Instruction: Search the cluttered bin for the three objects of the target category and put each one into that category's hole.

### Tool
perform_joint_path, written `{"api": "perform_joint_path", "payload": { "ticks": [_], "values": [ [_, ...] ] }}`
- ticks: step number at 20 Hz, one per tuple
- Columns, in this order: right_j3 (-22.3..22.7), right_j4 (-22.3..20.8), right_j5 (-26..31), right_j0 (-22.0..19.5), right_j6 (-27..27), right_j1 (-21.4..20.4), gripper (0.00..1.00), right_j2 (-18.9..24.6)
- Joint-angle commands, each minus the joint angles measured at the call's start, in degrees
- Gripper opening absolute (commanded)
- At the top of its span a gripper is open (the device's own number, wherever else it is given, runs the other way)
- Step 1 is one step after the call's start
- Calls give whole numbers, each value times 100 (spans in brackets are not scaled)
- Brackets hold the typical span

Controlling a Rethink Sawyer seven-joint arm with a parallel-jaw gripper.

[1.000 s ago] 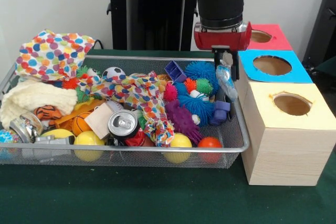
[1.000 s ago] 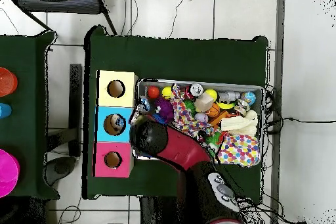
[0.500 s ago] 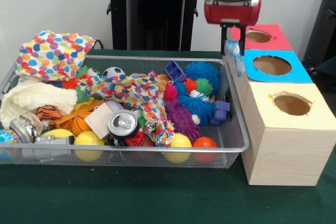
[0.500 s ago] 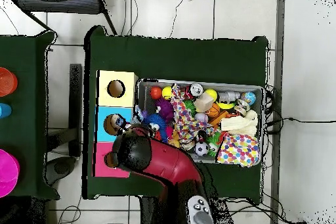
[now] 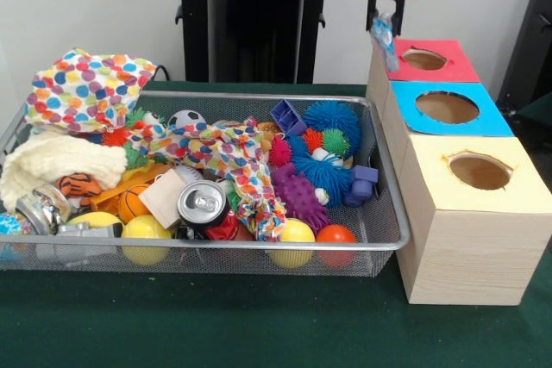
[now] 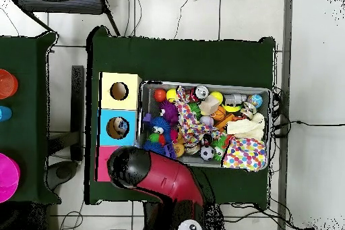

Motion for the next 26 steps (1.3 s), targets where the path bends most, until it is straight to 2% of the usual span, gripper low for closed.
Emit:
{"api": "perform_joint_path", "payload": {
  "ticks": [1, 3, 5, 9, 12, 16, 21, 26],
  "values": [
    [-385, -144, 716, 601, 2384, 371, 0, -539],
    [-585, -270, 1113, 758, 2499, 409, 0, -635],
    [-599, -210, 1195, 830, 2546, 406, 0, -579],
    [-429, 220, 720, 888, 2679, 395, 0, -260],
    [-445, 567, 279, 916, 2846, 499, 0, 15],
    [-524, 858, -41, 1016, 3038, 612, 0, 169],
    [-675, 1102, -222, 1080, 3103, 757, 0, 243],
    [-903, 1131, -29, 1158, 3157, 770, 0, 120]
  ]
}}
